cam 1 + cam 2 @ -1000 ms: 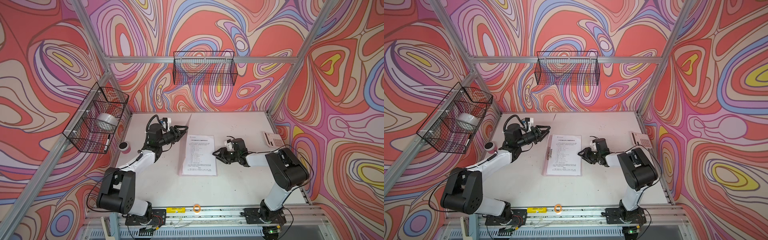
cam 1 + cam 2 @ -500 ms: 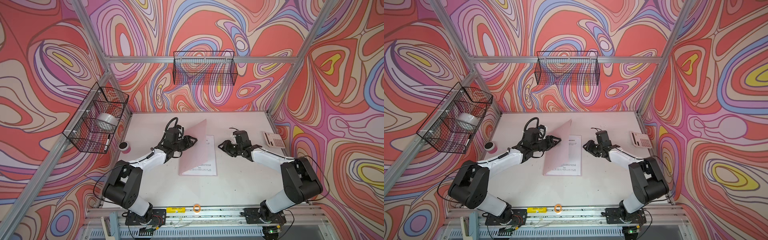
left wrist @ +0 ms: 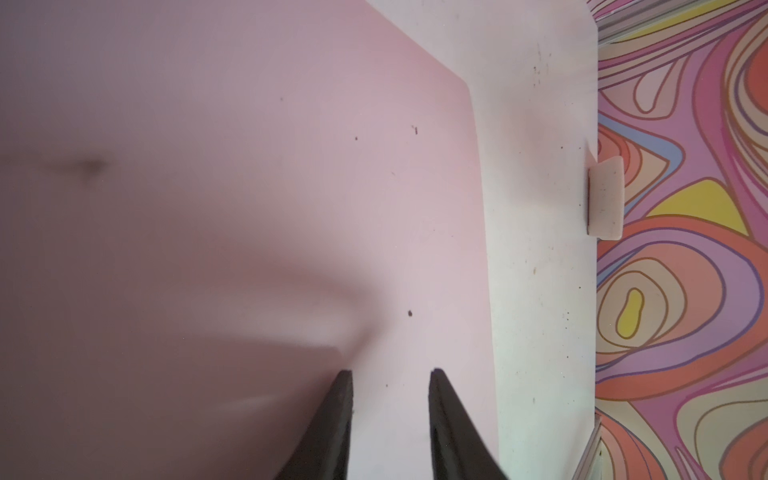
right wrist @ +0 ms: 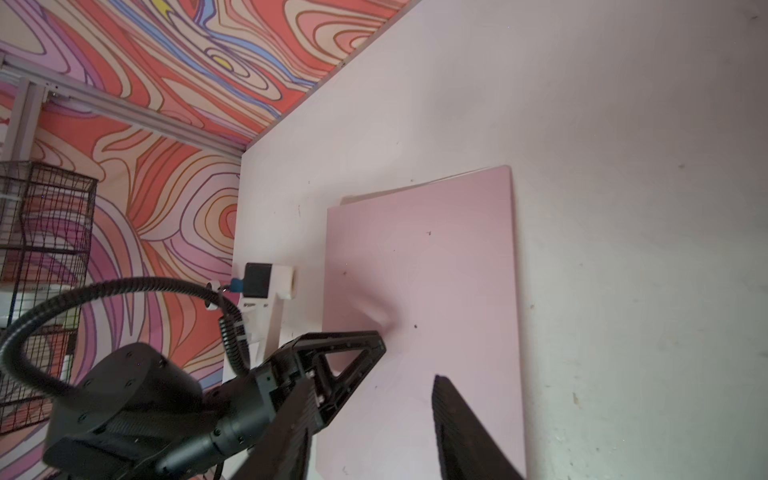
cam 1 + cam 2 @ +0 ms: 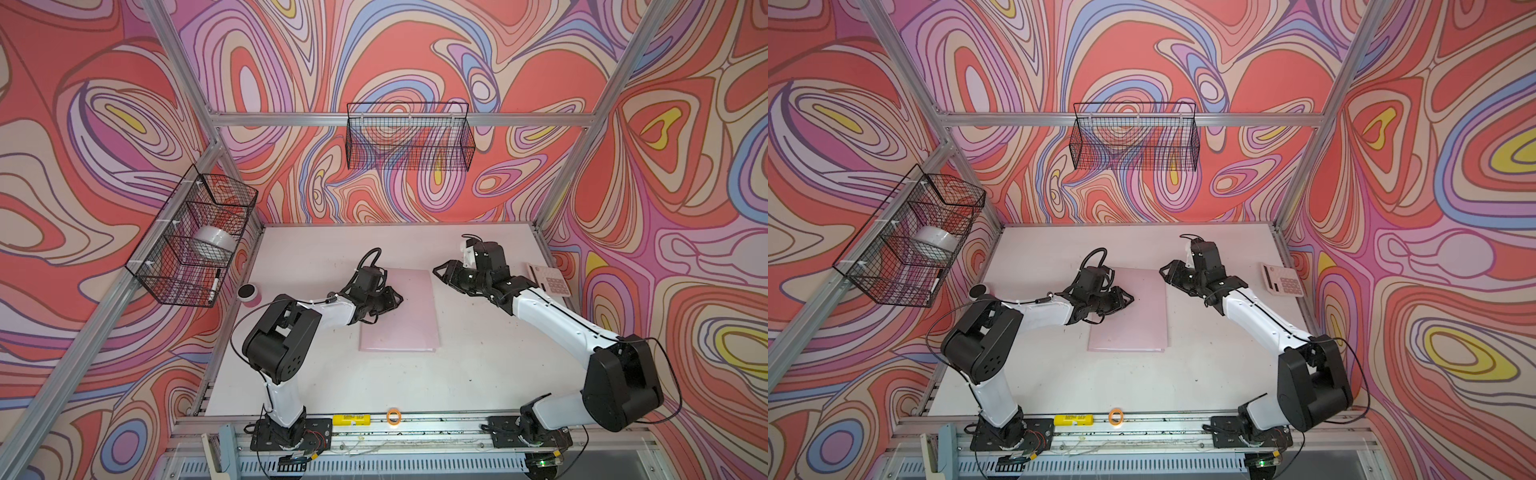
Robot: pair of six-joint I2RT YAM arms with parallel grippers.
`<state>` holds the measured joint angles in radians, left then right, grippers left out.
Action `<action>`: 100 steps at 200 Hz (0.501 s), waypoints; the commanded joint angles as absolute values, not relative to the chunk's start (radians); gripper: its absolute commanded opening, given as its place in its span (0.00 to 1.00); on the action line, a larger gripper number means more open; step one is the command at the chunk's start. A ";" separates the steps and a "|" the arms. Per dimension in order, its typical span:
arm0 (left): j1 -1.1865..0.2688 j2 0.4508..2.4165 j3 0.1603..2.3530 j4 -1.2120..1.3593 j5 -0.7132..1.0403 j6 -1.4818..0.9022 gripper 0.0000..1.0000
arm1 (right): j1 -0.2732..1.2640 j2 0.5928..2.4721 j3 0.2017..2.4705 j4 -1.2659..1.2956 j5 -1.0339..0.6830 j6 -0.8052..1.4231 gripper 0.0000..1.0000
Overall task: Put the files into the folder
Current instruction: 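Fold the pink folder cover over the sheets with the left gripper while right presses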
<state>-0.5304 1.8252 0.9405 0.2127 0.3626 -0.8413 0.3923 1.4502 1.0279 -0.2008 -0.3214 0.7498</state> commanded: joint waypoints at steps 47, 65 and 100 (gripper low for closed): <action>-0.543 1.836 0.965 0.169 0.271 -0.794 0.31 | 0.506 1.568 0.925 -0.059 -0.373 0.827 0.44; -0.543 1.827 0.970 0.145 0.245 -0.773 0.31 | 0.511 1.620 0.891 -0.013 -0.400 0.843 0.42; -0.543 1.827 0.987 0.125 0.224 -0.760 0.28 | 0.520 1.733 0.868 0.038 -0.413 0.853 0.41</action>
<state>-0.5381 1.8404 0.9600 0.1802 0.2714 -0.7902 0.5110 1.6772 0.8837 -0.0326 -0.3904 0.8345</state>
